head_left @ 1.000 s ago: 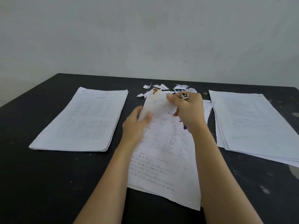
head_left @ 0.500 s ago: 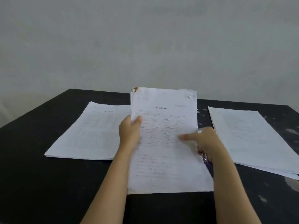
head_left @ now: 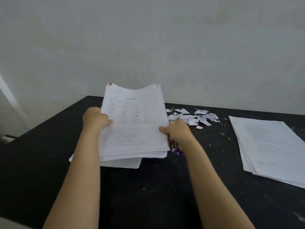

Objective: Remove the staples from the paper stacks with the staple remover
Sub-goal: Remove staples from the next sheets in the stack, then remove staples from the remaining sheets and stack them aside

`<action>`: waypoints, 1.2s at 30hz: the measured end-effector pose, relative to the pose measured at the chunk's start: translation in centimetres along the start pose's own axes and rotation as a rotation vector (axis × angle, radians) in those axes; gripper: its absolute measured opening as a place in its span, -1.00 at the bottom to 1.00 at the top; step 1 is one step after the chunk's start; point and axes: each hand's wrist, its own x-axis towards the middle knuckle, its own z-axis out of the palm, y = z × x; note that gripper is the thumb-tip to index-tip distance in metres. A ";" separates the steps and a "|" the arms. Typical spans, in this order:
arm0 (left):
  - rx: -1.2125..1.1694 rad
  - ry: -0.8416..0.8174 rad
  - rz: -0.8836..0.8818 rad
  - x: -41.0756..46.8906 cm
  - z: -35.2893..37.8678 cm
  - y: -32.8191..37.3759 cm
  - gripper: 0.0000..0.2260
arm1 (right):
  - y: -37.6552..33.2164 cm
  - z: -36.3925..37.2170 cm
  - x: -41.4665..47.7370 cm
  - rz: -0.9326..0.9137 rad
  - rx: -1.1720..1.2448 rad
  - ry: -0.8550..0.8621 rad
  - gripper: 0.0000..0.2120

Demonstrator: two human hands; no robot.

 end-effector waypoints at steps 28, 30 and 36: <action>0.200 -0.160 0.468 -6.2 15.7 3.7 -0.78 | 3.6 -7.3 1.5 0.086 -0.449 0.350 -0.89; 0.022 -0.371 0.401 -8.8 18.4 6.8 -0.88 | 4.9 -12.5 1.6 0.125 -0.470 0.476 -0.90; -0.084 -0.709 0.143 -16.7 26.4 12.1 -0.87 | 9.9 -25.9 0.6 0.506 -0.629 0.760 -0.68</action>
